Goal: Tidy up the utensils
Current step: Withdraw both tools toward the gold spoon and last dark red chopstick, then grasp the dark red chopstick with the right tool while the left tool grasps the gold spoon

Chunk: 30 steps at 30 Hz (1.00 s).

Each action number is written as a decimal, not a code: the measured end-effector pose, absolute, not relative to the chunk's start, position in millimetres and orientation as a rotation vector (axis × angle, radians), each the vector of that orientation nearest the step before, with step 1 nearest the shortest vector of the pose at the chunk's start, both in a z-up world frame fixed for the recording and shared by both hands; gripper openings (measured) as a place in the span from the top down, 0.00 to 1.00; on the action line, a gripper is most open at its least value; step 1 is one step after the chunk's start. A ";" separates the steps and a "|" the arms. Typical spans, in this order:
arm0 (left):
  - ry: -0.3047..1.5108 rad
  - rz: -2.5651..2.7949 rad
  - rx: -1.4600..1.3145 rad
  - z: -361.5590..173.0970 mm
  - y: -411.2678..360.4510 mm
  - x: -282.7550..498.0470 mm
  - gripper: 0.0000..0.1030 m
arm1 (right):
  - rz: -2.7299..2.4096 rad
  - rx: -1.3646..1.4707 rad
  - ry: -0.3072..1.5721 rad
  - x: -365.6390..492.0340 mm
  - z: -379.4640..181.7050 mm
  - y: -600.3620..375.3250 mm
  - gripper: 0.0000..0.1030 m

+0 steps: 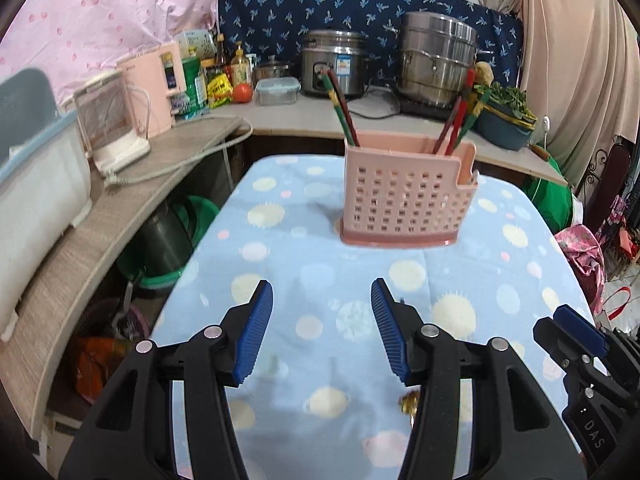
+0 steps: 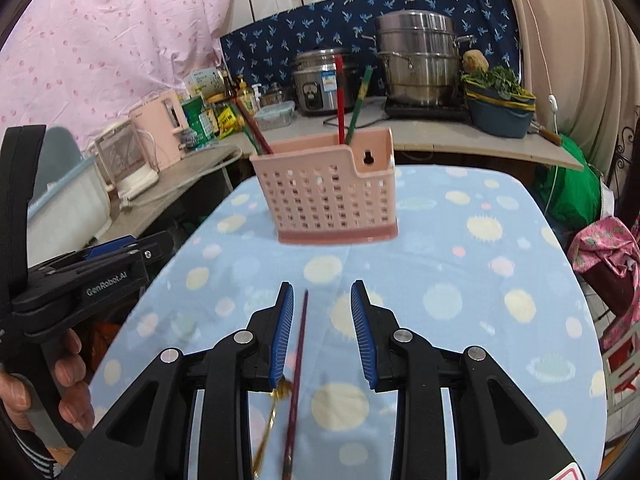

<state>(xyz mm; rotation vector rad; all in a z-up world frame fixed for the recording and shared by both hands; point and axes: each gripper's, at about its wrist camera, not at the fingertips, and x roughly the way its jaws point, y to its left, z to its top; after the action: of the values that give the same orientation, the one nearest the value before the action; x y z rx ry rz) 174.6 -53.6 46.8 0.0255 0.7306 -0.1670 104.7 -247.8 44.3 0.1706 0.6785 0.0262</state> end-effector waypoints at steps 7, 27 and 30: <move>0.764 -0.133 0.030 16.6 -41.9 145.6 0.53 | 0.018 0.123 0.753 74.2 8.0 -234.9 0.71; 0.889 -0.137 0.075 -49.8 -29.8 94.7 0.53 | 0.076 0.100 0.875 35.6 -61.9 -193.6 0.84; 0.899 -0.140 0.076 -53.0 -30.1 93.4 0.53 | 0.079 0.101 0.886 35.9 -65.6 -191.8 0.89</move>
<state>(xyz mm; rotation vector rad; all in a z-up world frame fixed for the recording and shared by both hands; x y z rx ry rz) 93.4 -30.1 -53.0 0.0760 0.8994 -0.1402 35.9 -191.8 -65.6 0.1013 0.8862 0.0792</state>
